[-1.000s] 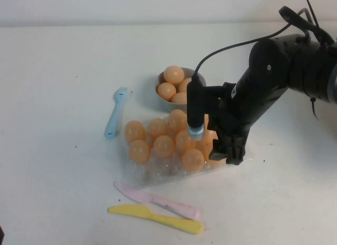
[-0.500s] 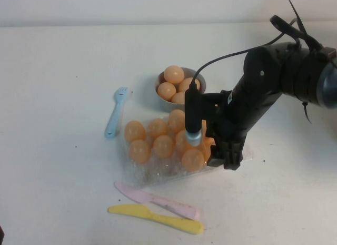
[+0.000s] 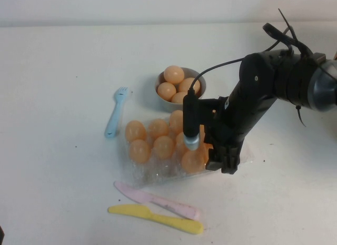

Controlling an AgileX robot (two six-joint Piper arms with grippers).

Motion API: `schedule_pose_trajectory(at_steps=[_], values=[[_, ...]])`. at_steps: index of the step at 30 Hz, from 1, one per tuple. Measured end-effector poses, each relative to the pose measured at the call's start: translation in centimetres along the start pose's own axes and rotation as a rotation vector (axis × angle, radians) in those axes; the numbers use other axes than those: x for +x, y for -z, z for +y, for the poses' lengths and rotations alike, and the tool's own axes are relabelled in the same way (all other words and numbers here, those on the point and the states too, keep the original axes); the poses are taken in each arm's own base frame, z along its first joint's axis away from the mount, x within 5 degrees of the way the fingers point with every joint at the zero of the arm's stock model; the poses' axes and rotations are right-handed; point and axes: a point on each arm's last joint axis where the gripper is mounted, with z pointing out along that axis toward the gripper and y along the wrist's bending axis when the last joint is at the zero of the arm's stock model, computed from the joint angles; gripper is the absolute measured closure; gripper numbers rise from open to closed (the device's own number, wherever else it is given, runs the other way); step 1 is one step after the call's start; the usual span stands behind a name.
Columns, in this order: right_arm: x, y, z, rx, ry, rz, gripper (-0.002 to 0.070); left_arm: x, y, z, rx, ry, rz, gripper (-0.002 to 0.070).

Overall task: Take an egg out of the egg box
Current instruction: Pick up the egg from the plastic box

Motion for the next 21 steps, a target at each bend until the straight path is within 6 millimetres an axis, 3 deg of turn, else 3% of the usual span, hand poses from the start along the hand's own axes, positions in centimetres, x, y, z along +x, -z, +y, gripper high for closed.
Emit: schedule_pose_trajectory(at_steps=[8, 16, 21], values=[[0.0, 0.0, 0.0, -0.001, -0.001, -0.001, 0.0350, 0.0, 0.0, 0.0, 0.000, -0.005, 0.000, 0.0680], [0.0, 0.1, 0.0, 0.001, -0.001, -0.002, 0.0367, 0.0, 0.0, 0.0, 0.000, -0.005, 0.000, 0.0680], [-0.2, 1.7, 0.2, 0.012, 0.010, -0.011, 0.0371, 0.0, 0.0, 0.0, 0.000, -0.005, 0.000, 0.0680]])
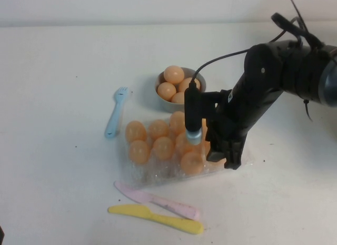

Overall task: Take an egg out of the egg box
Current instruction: Pick up the egg from the plastic box, then place the egg in the bowl

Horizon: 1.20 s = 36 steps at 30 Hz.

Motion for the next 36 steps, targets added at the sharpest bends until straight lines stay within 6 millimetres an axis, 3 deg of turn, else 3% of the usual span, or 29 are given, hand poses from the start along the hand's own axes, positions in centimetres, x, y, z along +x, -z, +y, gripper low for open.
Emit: schedule_pose_trajectory(at_steps=[9, 13, 17, 21, 30, 36], values=[[-1.7, 6.1, -0.4, 0.104, 0.036, -0.079, 0.0372, 0.0, 0.0, 0.0, 0.000, 0.000, 0.000, 0.0680], [-3.0, 8.5, -1.8, 0.255, 0.003, -0.179, 0.0372, 0.0, 0.0, 0.0, 0.000, 0.000, 0.000, 0.0680], [-4.1, 9.2, -3.6, 0.443, -0.076, -0.312, 0.0372, 0.0, 0.0, 0.0, 0.000, 0.005, 0.000, 0.0680], [-4.6, 7.5, -5.5, 0.559, -0.110, -0.386, 0.0372, 0.0, 0.0, 0.0, 0.000, 0.005, 0.000, 0.0680], [-3.8, -1.0, -8.3, 0.582, -0.161, -0.366, 0.0373, 0.0, 0.0, 0.0, 0.000, 0.005, 0.000, 0.0680], [-2.6, -2.8, -9.3, 0.576, -0.255, -0.382, 0.0374, 0.0, 0.0, 0.0, 0.000, 0.000, 0.000, 0.0679]])
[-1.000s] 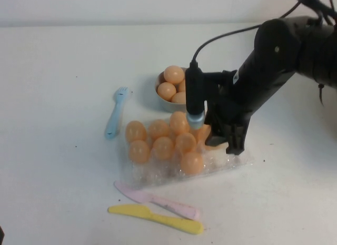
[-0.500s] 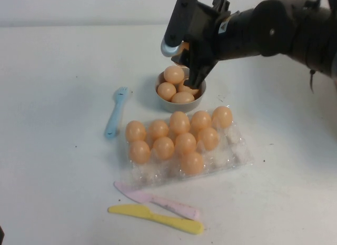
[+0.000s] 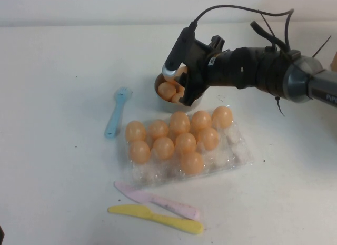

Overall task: Take an egg out of the egg box
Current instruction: Place the egg in the bowl

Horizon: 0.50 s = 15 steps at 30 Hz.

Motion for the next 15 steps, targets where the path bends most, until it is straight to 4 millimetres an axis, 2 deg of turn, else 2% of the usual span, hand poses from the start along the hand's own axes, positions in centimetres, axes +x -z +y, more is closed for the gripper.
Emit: schedule_pose_trajectory(at_steps=[3, 11, 15], values=[[0.1, -0.1, -0.5, 0.023, -0.076, -0.024, 0.0366, 0.0, 0.0, 0.0, 0.000, 0.000, 0.000, 0.0680], [0.5, 0.0, -1.3, 0.044, -0.151, -0.036, 0.0241, 0.0, 0.0, 0.0, 0.000, 0.000, 0.000, 0.0680], [0.4, 0.0, -1.4, 0.044, -0.153, -0.038, 0.0217, 0.0, 0.0, 0.0, 0.000, 0.005, 0.000, 0.0680]])
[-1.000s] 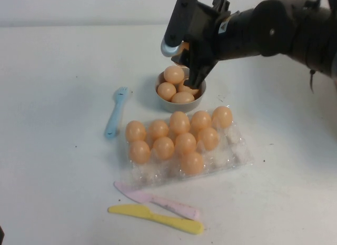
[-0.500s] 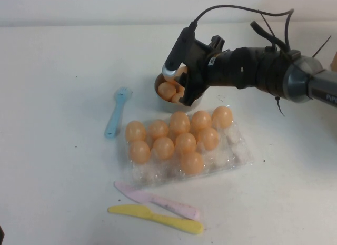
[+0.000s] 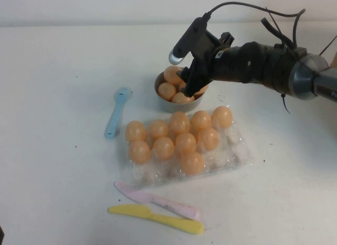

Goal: Take an egg out of the egg box

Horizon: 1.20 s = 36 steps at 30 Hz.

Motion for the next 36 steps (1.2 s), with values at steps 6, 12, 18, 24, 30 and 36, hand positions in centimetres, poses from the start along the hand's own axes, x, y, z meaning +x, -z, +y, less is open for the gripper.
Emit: schedule_pose_trajectory(at_steps=[6, 12, 18, 24, 30, 36], values=[[-2.6, 2.7, -1.1, 0.038, -0.025, -0.076, 0.0335, 0.0, 0.0, 0.0, 0.000, -0.005, 0.000, 0.0680], [-7.6, 10.1, -3.8, 0.094, -0.229, -0.272, 0.0642, 0.0, 0.0, 0.0, 0.000, -0.005, 0.000, 0.0680], [-7.9, 17.7, -4.6, 0.157, -0.372, -0.375, 0.0688, 0.0, 0.0, 0.0, 0.000, 0.000, 0.000, 0.0680], [-5.8, 24.8, -2.8, 0.195, -0.389, -0.415, 0.0691, 0.0, 0.0, 0.0, 0.000, -0.005, 0.000, 0.0680], [-4.2, 32.1, -0.9, 0.227, -0.386, -0.515, 0.0692, 0.0, 0.0, 0.0, 0.000, 0.000, 0.000, 0.0679], [-2.1, 37.8, 1.0, 0.254, -0.373, -0.615, 0.0692, 0.0, 0.0, 0.0, 0.000, 0.000, 0.000, 0.0680]])
